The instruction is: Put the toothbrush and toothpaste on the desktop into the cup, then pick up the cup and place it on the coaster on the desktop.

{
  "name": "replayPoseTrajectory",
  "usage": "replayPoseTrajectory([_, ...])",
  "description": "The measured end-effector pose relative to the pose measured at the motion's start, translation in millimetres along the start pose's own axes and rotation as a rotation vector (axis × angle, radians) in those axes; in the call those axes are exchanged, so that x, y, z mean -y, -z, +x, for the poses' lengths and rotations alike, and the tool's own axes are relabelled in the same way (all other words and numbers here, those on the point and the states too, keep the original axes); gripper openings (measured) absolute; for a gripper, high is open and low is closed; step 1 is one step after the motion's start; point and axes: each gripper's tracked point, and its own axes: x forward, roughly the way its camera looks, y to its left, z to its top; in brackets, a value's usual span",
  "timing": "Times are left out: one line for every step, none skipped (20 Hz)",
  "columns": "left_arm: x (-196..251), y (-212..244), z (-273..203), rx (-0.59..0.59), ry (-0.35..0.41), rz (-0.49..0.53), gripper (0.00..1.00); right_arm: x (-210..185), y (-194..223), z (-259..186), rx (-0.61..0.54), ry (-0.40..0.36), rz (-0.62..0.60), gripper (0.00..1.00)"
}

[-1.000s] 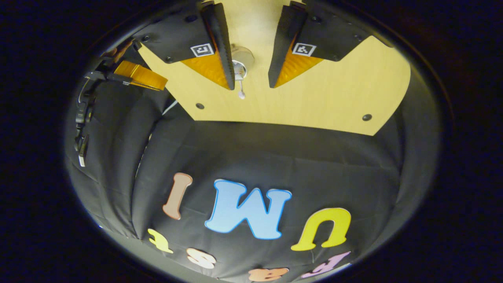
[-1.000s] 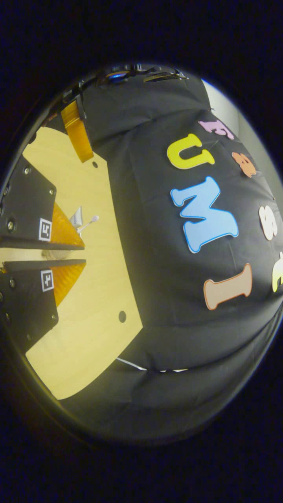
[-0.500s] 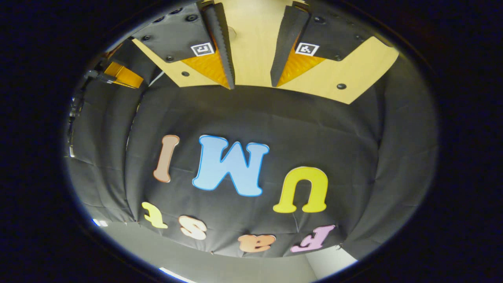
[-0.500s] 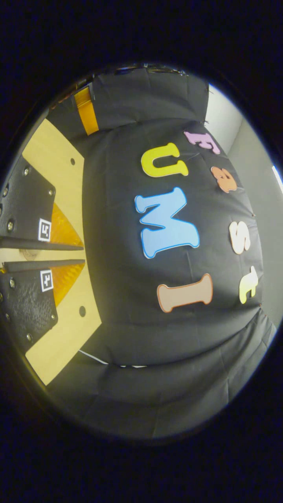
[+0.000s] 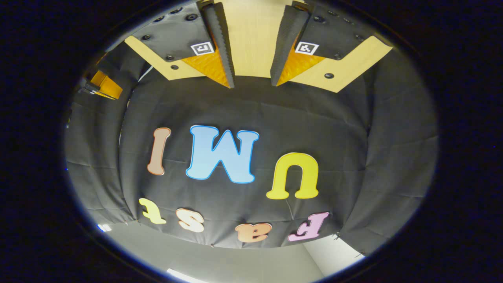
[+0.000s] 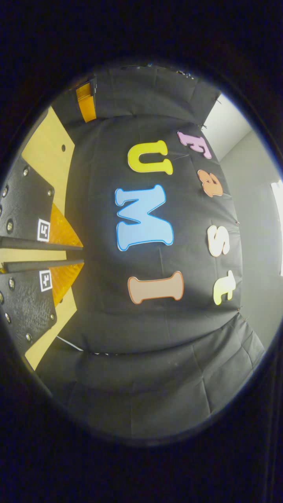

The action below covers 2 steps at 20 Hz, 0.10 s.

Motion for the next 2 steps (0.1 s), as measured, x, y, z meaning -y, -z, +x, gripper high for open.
replayPoseTrajectory([-0.9,0.8,-0.8,-0.002,0.004,0.001,0.54,-1.6,-1.2,0.7,0.008,0.001,-0.003,0.12])
replayPoseTrajectory([-1.3,1.8,-1.4,-0.004,0.009,0.002,0.54,-4.1,-5.2,-2.0,0.020,-0.006,-0.005,0.12])
